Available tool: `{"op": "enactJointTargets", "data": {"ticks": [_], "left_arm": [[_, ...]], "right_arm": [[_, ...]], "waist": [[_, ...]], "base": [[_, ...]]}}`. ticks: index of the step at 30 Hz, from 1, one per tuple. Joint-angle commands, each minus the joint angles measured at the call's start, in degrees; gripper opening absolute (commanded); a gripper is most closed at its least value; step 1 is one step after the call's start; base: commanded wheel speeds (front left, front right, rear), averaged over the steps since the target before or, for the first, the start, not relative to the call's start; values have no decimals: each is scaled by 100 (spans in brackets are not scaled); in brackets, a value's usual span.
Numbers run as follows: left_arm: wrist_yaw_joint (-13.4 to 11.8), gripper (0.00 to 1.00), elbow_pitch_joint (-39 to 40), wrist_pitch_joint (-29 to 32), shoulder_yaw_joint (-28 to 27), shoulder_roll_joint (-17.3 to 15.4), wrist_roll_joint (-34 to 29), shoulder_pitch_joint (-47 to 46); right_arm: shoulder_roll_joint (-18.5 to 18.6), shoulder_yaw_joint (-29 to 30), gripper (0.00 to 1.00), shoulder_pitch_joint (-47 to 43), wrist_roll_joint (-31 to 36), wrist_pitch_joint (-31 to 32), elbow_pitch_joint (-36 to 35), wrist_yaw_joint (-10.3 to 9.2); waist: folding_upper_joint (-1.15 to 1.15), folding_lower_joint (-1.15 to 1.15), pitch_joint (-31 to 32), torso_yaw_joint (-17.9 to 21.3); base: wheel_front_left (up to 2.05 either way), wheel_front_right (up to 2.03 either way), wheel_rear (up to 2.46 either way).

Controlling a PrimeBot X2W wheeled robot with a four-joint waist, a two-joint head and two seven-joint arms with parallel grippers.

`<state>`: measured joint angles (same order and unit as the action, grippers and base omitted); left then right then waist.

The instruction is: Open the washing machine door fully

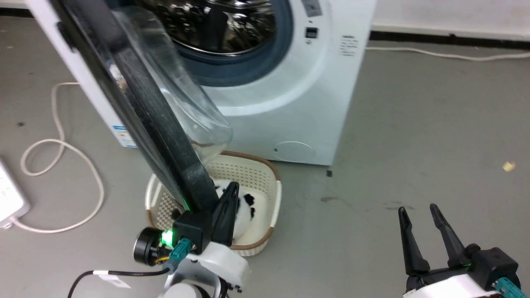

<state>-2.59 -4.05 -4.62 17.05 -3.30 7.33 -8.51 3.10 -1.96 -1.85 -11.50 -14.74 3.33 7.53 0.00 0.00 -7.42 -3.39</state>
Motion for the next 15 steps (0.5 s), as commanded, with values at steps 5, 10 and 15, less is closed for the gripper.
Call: {"op": "enactJointTargets", "data": {"ticks": [5,10,15], "left_arm": [[-61,0,-183,-110,-89,-64,139,213],[-108,0,-302,-156,-222,-121,281,330],[-211,0,-299,-233,-567,-320,437,360]], "right_arm": [[-23,-39,100,-87,73,-26,34,-4],[-23,-41,100,-149,191,-26,176,-4],[-23,-108,100,-155,204,-26,226,-4]], "waist": [[0,0,249,-573],[0,0,337,-1077],[0,0,308,-1463]], "base": [[0,0,0],[0,0,0],[0,0,0]]}}
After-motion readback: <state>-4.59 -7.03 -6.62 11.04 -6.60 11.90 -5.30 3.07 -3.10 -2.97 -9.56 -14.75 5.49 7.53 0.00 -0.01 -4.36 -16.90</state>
